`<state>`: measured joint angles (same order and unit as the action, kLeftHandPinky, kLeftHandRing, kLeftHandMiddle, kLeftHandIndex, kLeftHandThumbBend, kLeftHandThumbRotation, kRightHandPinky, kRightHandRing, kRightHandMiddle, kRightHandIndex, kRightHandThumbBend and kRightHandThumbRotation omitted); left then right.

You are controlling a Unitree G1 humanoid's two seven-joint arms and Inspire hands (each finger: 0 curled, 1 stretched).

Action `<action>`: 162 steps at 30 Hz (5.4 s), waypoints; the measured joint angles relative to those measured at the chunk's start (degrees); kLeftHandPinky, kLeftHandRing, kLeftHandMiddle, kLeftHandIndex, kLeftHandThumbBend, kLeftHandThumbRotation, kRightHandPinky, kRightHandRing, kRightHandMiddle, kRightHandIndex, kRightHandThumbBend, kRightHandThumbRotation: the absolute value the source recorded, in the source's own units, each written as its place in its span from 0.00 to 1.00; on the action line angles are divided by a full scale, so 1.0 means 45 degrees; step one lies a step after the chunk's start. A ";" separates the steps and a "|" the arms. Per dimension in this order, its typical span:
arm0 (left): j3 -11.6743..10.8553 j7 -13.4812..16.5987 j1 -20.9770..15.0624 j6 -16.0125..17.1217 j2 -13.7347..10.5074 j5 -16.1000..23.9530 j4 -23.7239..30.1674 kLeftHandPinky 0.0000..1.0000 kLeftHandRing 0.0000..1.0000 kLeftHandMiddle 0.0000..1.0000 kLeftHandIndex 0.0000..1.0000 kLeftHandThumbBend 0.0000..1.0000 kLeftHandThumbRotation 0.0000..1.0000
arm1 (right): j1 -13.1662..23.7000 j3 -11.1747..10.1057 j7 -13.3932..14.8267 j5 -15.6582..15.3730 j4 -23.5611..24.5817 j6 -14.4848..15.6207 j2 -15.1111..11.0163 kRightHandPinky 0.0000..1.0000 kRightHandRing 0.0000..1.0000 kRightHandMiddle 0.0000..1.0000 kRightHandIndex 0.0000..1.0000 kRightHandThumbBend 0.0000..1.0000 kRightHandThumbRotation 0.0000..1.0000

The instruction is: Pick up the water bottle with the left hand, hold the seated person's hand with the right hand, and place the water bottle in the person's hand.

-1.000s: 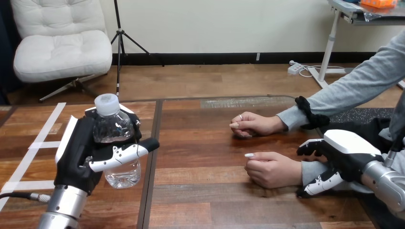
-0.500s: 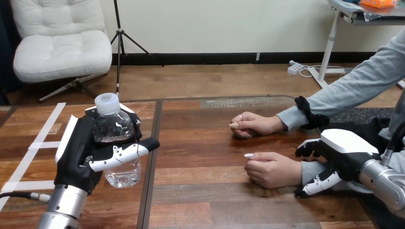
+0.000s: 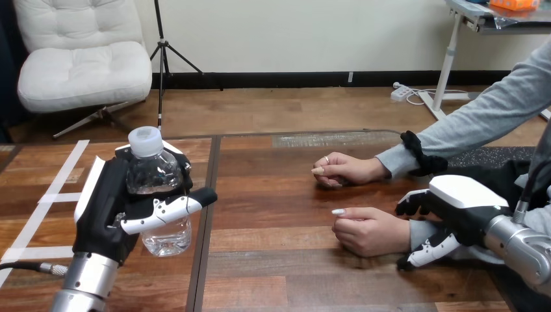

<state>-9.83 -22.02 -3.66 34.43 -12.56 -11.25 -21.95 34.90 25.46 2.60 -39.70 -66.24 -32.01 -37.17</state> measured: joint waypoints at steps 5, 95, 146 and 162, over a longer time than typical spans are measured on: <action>0.0000 0.0017 0.0107 -0.0079 0.0003 0.0000 0.0139 0.21 0.25 0.31 0.35 0.70 0.00 | 0.0001 0.0060 0.0001 -0.0001 -0.0002 -0.0085 0.0071 0.66 0.74 0.75 0.73 1.00 0.37; -0.0004 0.0390 0.0305 -0.0672 0.0048 -0.0121 0.1003 0.19 0.24 0.30 0.34 0.68 0.00 | 0.0594 -0.0543 -0.2682 0.1730 -0.0083 0.0826 0.0431 0.43 0.46 0.53 0.55 0.83 0.00; -0.0003 0.0453 0.0321 -0.0769 0.0048 -0.0118 0.1078 0.19 0.24 0.30 0.34 0.68 0.00 | 0.0624 -0.0538 -0.2454 0.1585 -0.0124 0.0832 0.0434 0.30 0.33 0.39 0.40 0.81 0.00; -0.0003 0.0456 0.0323 -0.0769 0.0049 -0.0117 0.1078 0.19 0.24 0.30 0.34 0.68 0.00 | 0.0618 -0.0521 -0.1864 0.1273 -0.0156 0.0762 0.0434 0.24 0.28 0.33 0.33 0.72 0.00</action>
<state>-9.84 -19.97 -2.21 30.97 -12.34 -11.78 -17.10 37.68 23.12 -5.79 -33.97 -66.94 -28.59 -35.21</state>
